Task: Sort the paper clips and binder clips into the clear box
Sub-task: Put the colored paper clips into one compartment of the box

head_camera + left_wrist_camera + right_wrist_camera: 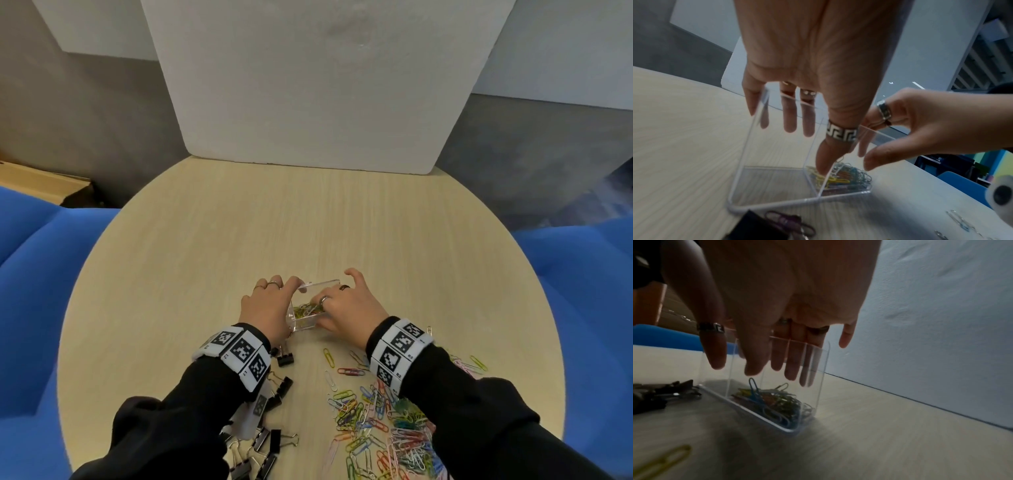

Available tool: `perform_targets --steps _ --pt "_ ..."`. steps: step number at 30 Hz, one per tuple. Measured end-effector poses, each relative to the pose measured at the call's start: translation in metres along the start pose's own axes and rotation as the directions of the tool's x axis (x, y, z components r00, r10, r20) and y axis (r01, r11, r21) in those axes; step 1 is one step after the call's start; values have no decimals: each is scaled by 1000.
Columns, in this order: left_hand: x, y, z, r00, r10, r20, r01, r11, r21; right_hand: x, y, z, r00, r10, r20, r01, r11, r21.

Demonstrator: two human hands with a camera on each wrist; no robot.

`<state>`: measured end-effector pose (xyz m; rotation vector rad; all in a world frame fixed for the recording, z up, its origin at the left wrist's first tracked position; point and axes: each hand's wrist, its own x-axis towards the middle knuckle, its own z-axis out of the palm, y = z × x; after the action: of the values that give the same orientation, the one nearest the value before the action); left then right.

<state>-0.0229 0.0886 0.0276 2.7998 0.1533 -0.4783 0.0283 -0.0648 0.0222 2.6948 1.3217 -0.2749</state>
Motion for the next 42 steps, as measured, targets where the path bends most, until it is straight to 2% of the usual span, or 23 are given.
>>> perform_targets --steps 4,6,7,9,11,13,15,18,21,23,26,29,33,36,39,42 --pt "1 -1 0 1000 4 9 -4 1000 5 10 -11 -8 987 69 142 -71 997 9" --pt "2 -2 0 1000 10 10 -10 1000 14 8 -14 -8 983 85 164 -89 996 16" --pt "3 -3 0 1000 12 13 -12 1000 12 7 -15 -5 990 79 115 -82 996 20" --pt "3 -3 -2 999 18 27 -18 1000 -1 0 -17 -1 988 53 -142 -51 999 13" --pt "5 -4 -3 999 32 27 -32 999 -5 -9 -23 4 925 2 -380 1 1000 9" --pt "7 -6 -4 999 36 20 -36 999 -18 -17 -33 9 891 -59 -451 95 994 57" --pt "10 -7 -6 999 31 19 -30 999 -34 -19 -40 18 920 -62 -388 130 980 151" --pt "13 -9 -7 1000 22 19 -21 999 -38 -14 -47 32 993 15 -121 9 981 194" --pt "15 -9 -8 1000 10 27 -9 999 -36 -8 -50 34 1000 12 10 -14 989 150" --pt "16 -10 -8 1000 7 26 -6 1000 -29 -8 -49 33 1000 -11 1 11 995 102" --pt "16 -10 -7 1000 4 19 -4 1000 -27 -9 -41 36 999 26 -20 -25 999 44" --pt "17 -10 -6 1000 3 15 -3 1000 -26 -18 -27 36 998 -3 -66 9 997 83" --pt "17 -10 -6 1000 5 14 -5 1000 -20 -42 -9 39 996 58 -62 -51 993 102" --pt "17 -9 -4 1000 2 3 -2 1000 -16 -53 -1 56 989 -20 -143 45 984 172" --pt "18 -10 -3 1000 0 1 0 1000 -10 -65 -1 62 993 -101 -63 107 990 95" --pt "18 -11 -2 1000 -3 -4 3 1000 -10 -78 3 47 999 -35 16 33 990 135"
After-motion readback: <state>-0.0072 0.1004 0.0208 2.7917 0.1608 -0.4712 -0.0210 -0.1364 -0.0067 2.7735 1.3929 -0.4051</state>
